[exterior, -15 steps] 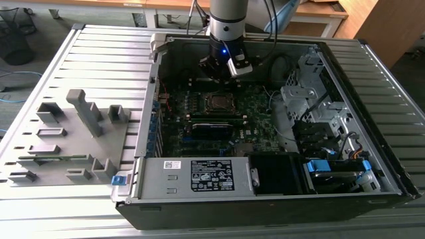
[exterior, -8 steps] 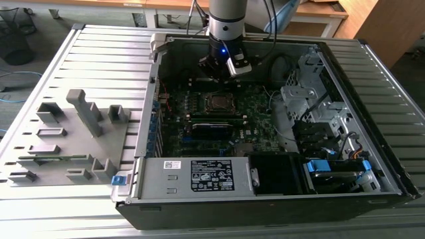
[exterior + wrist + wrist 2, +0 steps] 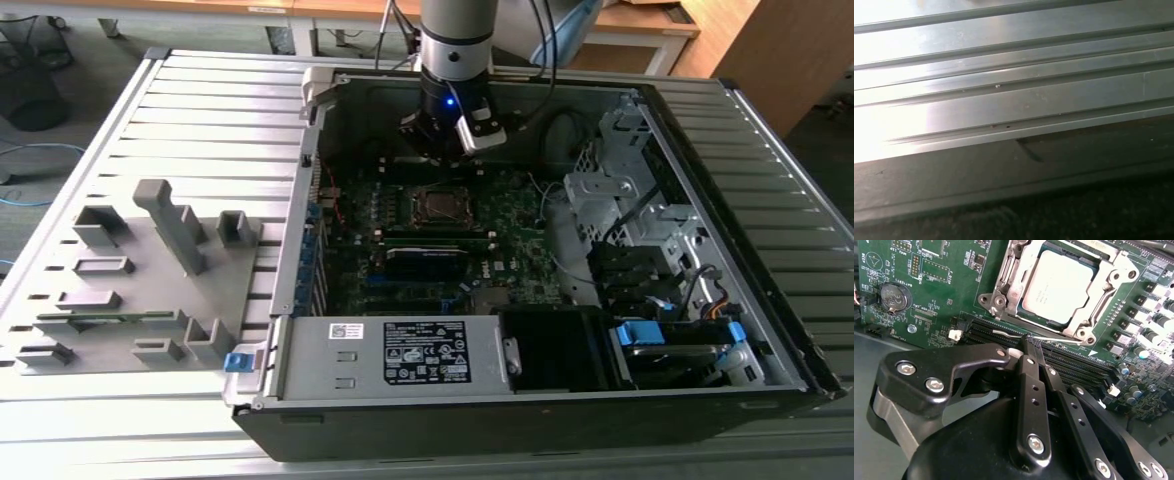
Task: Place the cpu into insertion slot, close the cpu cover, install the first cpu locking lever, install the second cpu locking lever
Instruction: 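Install the first cpu locking lever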
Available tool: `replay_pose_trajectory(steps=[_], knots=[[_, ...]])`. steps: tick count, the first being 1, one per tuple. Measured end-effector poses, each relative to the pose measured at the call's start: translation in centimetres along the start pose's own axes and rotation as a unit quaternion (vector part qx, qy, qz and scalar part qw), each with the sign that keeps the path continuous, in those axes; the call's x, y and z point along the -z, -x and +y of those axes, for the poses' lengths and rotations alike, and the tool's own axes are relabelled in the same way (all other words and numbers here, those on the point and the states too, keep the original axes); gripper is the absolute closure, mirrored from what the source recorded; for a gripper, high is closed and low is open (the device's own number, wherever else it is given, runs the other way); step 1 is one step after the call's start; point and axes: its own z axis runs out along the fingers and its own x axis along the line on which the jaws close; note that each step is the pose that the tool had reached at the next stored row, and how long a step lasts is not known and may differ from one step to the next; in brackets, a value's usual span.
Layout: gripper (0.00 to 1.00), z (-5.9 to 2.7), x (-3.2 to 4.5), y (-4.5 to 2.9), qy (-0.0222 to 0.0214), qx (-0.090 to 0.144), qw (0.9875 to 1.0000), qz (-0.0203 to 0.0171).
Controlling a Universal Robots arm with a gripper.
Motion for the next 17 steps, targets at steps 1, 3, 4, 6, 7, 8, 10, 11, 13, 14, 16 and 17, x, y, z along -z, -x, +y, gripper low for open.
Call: replay_pose_trajectory(steps=[1,3,4,6,7,8,10,11,13,14,16,17], knots=[[0.89,0.01,0.0,0.04,0.0,0.0,1.0,0.0],[0.89,0.02,-0.01,0.12,0.0,0.0,1.0,0.0],[0.89,0.03,-0.01,0.17,0.0,0.0,1.0,0.0],[0.89,0.05,-0.02,0.26,0.0,0.0,1.0,0.0],[0.89,0.05,-0.02,0.28,0.0,0.0,1.0,0.0],[0.89,0.05,-0.02,0.28,0.0,0.0,1.0,0.0],[0.89,0.05,-0.03,0.29,0.0,0.0,1.0,0.0],[0.89,0.06,-0.05,0.31,0.0,0.0,1.0,0.0],[0.89,0.04,-0.1,0.34,0.0,0.0,1.0,0.0],[0.89,0.02,-0.14,0.35,0.0,0.0,1.0,-0.0001],[0.89,-0.01,-0.22,0.36,0.0001,0.0,1.0,-0.0003],[0.89,-0.03,-0.27,0.36,0.0001,0.0,1.0,-0.0005]])
